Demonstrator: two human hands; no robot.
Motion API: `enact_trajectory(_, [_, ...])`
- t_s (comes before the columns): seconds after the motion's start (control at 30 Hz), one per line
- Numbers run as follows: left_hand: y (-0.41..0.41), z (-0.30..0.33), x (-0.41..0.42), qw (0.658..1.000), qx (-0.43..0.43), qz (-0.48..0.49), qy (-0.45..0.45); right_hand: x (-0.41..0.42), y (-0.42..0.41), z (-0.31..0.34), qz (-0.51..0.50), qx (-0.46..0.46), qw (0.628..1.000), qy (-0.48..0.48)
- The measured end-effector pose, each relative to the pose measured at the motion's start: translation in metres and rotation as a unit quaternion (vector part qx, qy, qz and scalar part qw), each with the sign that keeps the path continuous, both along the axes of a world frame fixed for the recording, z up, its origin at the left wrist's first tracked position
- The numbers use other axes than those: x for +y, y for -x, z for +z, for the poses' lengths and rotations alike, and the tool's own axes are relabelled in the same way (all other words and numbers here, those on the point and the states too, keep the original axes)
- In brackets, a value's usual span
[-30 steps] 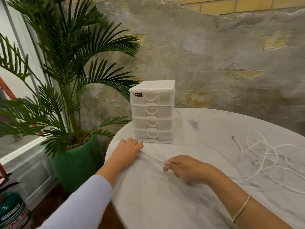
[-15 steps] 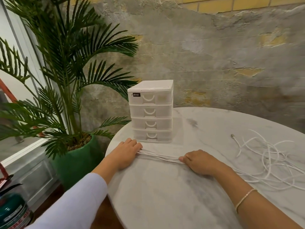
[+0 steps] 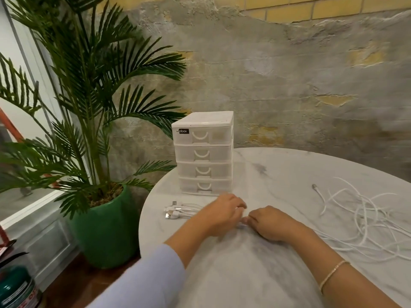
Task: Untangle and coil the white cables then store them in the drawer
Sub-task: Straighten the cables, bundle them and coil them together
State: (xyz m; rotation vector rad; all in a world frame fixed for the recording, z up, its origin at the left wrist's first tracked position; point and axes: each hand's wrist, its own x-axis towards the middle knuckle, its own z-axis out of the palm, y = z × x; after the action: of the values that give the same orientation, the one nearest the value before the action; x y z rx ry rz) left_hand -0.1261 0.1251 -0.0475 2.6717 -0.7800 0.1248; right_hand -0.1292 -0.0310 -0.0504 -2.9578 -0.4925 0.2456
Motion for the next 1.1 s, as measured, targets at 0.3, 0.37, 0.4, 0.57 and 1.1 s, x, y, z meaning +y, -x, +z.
enact_trajectory(0.3, [-0.010,-0.024,-0.028,0.992,0.039,0.080,0.093,-0.011,-0.006,-0.002,-0.009,0.015,0.994,-0.106])
enact_trajectory(0.37, [-0.009,-0.024,-0.028,0.992,0.045,0.080,0.082,-0.015,-0.006,-0.002,-0.013,0.046,0.983,-0.179])
enact_trajectory(0.4, [-0.009,-0.024,-0.028,0.993,0.045,0.085,0.072,-0.016,-0.005,-0.001,-0.012,0.054,0.977,-0.207])
enact_trajectory(0.57, [-0.007,-0.021,-0.030,0.993,0.019,0.109,0.027,-0.026,-0.009,-0.002,-0.070,-0.051,0.985,-0.147])
enact_trajectory(1.1, [-0.012,-0.018,-0.029,0.990,0.016,0.142,0.011,-0.133,-0.043,0.073,-0.160,-0.099,0.944,0.270])
